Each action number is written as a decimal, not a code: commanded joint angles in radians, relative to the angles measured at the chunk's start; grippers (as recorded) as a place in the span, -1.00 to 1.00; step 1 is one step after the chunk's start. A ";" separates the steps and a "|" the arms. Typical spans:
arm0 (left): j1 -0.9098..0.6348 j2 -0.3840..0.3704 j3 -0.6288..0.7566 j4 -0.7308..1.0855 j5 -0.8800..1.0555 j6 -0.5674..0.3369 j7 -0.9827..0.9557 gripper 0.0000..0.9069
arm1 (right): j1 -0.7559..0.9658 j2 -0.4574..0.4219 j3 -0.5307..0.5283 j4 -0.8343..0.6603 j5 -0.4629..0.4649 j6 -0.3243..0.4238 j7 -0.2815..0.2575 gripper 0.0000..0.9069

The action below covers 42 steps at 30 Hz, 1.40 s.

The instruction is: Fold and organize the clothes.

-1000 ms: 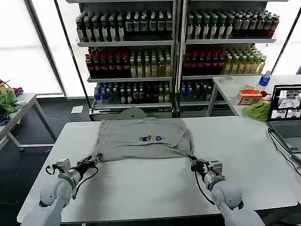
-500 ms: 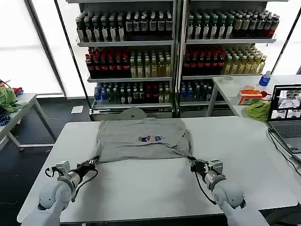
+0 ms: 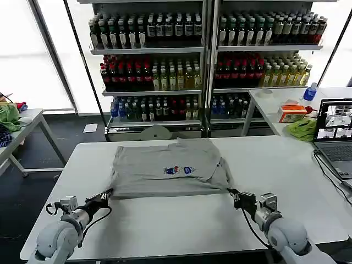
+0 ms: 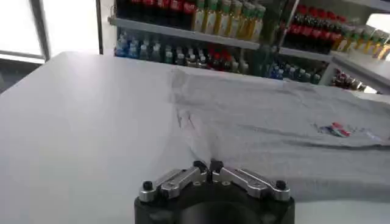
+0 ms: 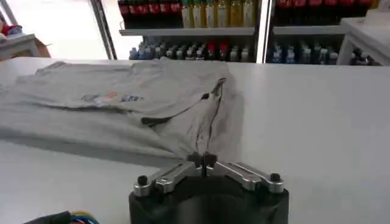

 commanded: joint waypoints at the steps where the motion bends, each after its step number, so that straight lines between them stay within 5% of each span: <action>1: 0.167 -0.024 -0.039 -0.128 0.020 0.005 -0.010 -0.98 | -0.188 -0.093 0.078 0.126 0.031 0.017 -0.014 -1.00; 13: 0.357 -0.175 -0.172 -0.276 0.048 0.006 -0.005 -0.98 | -0.345 -0.146 0.135 0.233 0.043 0.013 -0.016 -1.00; 23: 0.436 -0.194 -0.217 -0.316 0.103 0.006 0.019 -0.96 | -0.379 -0.153 0.154 0.275 0.053 -0.011 -0.017 -1.00; 24: 0.436 -0.194 -0.218 -0.317 0.104 0.006 0.025 -0.02 | -0.381 -0.152 0.154 0.277 0.051 -0.015 -0.016 1.00; 25: 0.435 -0.194 -0.220 -0.318 0.104 0.006 0.027 1.00 | -0.381 -0.151 0.154 0.279 0.048 -0.024 -0.010 1.00; 42: 0.364 -0.145 -0.294 -0.284 0.057 0.006 0.064 1.00 | -0.252 -0.125 0.196 0.245 0.128 -0.074 0.008 1.00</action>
